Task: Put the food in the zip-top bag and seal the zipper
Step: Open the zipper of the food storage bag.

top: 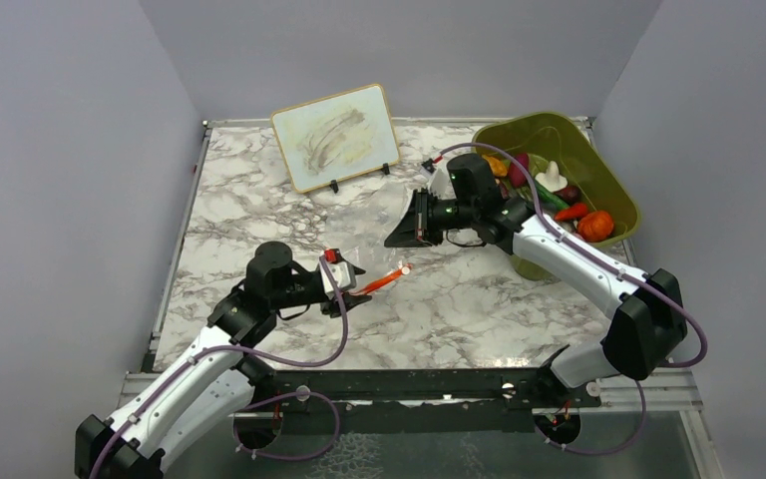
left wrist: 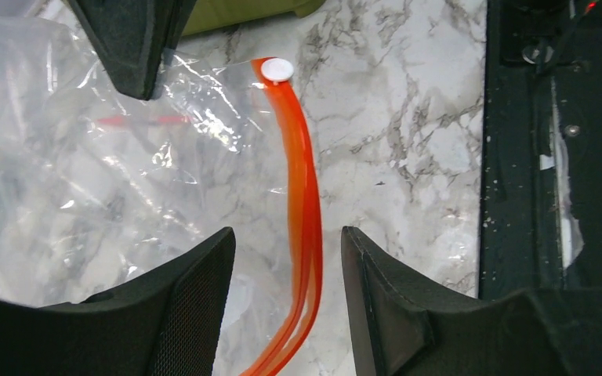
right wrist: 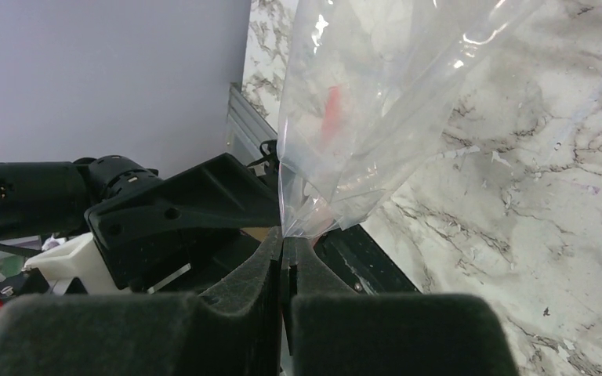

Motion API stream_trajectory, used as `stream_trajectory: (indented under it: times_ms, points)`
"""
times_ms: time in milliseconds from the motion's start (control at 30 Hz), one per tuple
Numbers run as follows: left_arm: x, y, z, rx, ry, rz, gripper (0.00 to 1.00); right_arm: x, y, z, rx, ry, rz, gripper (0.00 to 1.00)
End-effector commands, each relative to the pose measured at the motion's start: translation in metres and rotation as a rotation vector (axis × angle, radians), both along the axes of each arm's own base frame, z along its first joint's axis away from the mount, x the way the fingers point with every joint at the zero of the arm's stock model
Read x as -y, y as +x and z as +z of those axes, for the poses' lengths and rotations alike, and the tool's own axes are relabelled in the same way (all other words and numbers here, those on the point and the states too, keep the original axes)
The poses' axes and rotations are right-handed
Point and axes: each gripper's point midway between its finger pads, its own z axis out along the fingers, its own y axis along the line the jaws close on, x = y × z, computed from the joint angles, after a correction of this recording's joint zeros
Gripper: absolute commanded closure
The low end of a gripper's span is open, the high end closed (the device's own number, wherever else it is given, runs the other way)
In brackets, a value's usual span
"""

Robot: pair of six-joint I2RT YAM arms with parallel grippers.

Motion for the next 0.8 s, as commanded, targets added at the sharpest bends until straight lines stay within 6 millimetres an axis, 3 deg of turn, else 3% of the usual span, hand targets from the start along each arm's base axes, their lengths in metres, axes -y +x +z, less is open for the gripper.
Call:
stream_trajectory:
  times_ms: [0, 200, 767]
  points:
    - [-0.012, 0.013, 0.002, 0.119, 0.042, 0.079, 0.46, -0.001, 0.0, 0.003, 0.001, 0.03, 0.027, 0.99]
    - [-0.017, 0.009, -0.01, 0.142, 0.098, 0.055, 0.46, 0.002, 0.002, 0.004, -0.001, 0.041, 0.031, 0.99]
    - [-0.028, 0.027, -0.019, 0.213, 0.186, 0.133, 0.56, 0.004, 0.004, 0.001, -0.015, 0.066, 0.046, 0.99]
